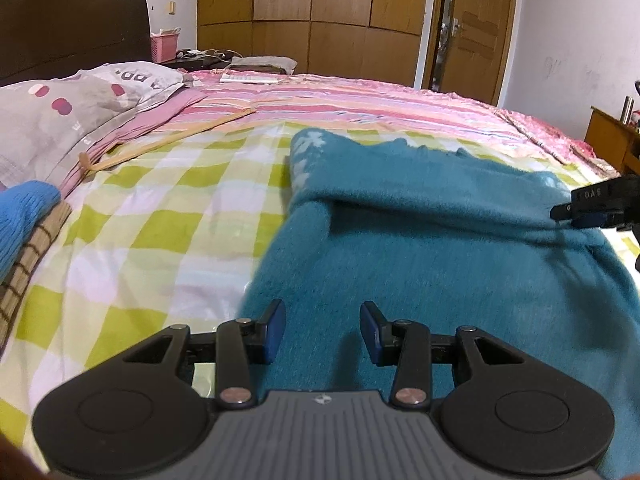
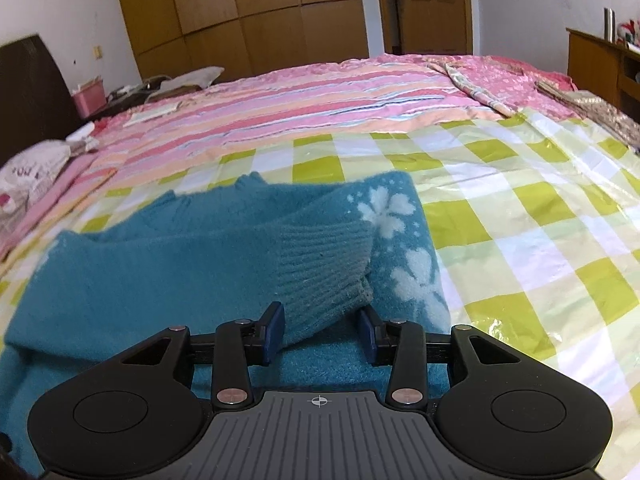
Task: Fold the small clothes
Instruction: 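Pull the sleeve cuff with the right gripper to straighten it across the body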
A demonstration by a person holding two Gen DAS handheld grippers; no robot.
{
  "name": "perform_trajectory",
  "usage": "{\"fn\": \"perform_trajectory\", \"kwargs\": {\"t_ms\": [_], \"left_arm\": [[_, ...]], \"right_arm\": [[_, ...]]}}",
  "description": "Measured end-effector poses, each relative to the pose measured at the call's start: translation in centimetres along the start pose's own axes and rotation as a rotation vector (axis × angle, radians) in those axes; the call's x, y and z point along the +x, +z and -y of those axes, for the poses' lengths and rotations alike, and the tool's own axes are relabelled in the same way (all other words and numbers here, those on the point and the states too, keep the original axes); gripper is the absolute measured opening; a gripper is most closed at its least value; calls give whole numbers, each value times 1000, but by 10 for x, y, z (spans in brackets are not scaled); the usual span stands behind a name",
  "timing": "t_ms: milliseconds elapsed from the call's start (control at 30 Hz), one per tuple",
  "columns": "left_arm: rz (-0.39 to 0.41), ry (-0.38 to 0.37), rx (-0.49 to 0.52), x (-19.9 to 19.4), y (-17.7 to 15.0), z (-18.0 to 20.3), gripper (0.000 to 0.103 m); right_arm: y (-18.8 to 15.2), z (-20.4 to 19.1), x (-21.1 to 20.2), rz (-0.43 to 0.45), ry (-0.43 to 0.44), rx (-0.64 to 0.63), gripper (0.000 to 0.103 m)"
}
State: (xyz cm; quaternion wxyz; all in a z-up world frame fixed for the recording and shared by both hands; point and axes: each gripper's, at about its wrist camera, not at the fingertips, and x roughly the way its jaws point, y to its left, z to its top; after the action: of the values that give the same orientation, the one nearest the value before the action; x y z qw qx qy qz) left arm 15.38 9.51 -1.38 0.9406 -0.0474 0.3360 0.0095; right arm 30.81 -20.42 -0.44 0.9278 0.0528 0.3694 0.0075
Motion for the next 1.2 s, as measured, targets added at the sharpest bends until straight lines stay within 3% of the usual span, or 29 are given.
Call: {"fn": "perform_trajectory", "kwargs": {"t_ms": [233,600,700,833,1200], "left_arm": [[-13,-5,5,4,-2,-2,46],[-27,-11,10,9,-3,-2,47],[-31,-13,6,10,-2,-3,47],[-31,-12,11,10,-2,-2,48],[-34,-15,8,11,-2,-2,48]], "right_arm": [[-1,-3,0,12,-20,-14,38],[14,-6,-4,72,-6,6,24],[16,-4,-3,81,-13,20,24],[6,-3,15,10,-60,-23,24],[7,0,-3,35,-36,23,30]]}}
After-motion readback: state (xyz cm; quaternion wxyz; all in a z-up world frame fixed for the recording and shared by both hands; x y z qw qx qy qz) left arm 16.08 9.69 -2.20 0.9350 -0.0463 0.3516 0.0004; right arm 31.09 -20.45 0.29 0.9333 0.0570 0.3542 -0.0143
